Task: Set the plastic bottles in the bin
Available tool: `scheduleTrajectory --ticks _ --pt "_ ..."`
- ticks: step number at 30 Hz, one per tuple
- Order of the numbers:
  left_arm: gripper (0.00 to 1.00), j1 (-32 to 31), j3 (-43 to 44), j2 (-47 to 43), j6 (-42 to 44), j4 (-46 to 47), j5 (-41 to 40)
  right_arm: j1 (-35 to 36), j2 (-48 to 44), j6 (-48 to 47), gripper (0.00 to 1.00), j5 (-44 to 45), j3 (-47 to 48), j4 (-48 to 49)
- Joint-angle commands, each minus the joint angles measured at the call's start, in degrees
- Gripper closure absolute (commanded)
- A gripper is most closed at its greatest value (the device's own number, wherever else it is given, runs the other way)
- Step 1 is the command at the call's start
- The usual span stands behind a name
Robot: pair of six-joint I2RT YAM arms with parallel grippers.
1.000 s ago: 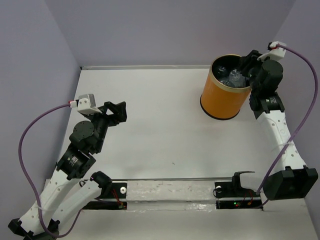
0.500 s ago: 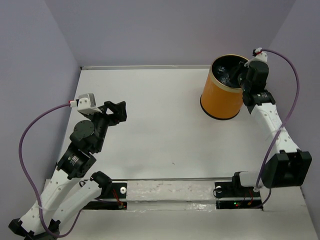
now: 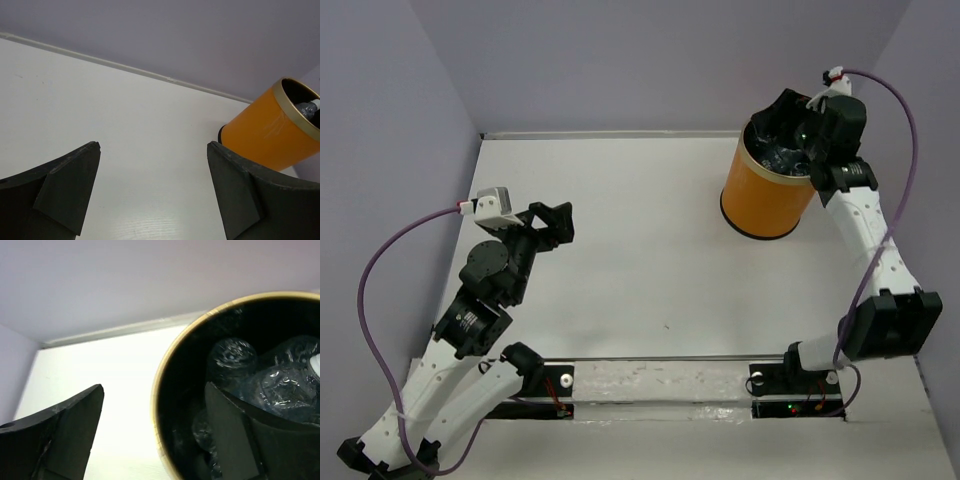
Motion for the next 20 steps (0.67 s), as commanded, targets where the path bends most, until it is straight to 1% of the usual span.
scheduleTrajectory --ticks 1,2,3,4,5,6,8,9,10,11,12,15,16,19,20 --pt "0.01 0.4 -1.2 -1.3 1.2 3.7 2.1 0.1 -13.7 0.1 0.08 -5.1 -1.6 2.8" --pt "0.01 0.4 -1.5 -2.3 1.0 4.8 2.8 0.1 -18.6 1.5 0.01 -6.0 -3.1 3.2" --pt "0.01 0.3 -1.8 -2.8 1.0 5.7 4.7 0.1 -21.3 2.3 0.0 -7.5 -4.7 3.9" --pt "0.01 0.4 -2.3 -3.2 0.8 6.9 5.3 0.1 -24.1 3.2 0.0 -8.2 -6.5 4.3" --pt "0.01 0.4 -2.3 -4.0 0.2 7.0 5.8 0.1 -26.8 4.2 0.0 -8.8 -10.4 4.6" --pt "0.01 0.3 -2.1 -4.2 -0.6 7.0 7.1 0.1 -32.4 6.0 0.0 -9.2 -12.6 4.9" --pt "0.01 0.4 -0.4 -4.8 -0.7 7.0 8.9 0.1 -38.4 7.9 0.0 -10.8 -17.6 5.2" --pt "0.01 0.4 0.2 -5.0 -0.7 7.0 10.4 0.1 -44.8 9.6 0.0 -11.6 -22.8 5.2" --pt "0.01 0.3 1.1 -5.8 -0.8 6.3 11.1 0.1 -48.3 11.1 0.0 -12.8 -28.6 5.2" --pt "0.01 0.3 1.4 -6.3 -0.8 5.9 11.5 0.1 -51.5 11.1 0.0 -13.1 -28.7 5.1" --pt "0.01 0.4 1.4 -7.0 -1.0 5.5 12.2 0.1 -58.2 11.2 0.0 -13.7 -34.6 4.7" --pt "0.01 0.4 -0.3 -10.4 -2.2 3.8 12.7 0.1 -67.7 9.2 0.0 -11.0 -41.5 0.6" --pt "0.01 0.3 -3.0 -11.3 -2.8 3.8 13.3 0.1 -73.0 8.8 0.0 -8.5 -45.1 -1.8" --pt "0.01 0.4 -8.2 -13.8 -5.3 4.4 14.9 0.1 -78.8 9.0 0.0 -6.0 -48.9 -2.3" --pt "0.01 0.3 -8.6 -13.8 -5.7 5.1 15.1 0.1 -78.7 9.6 0.0 -5.8 -48.3 -1.8"
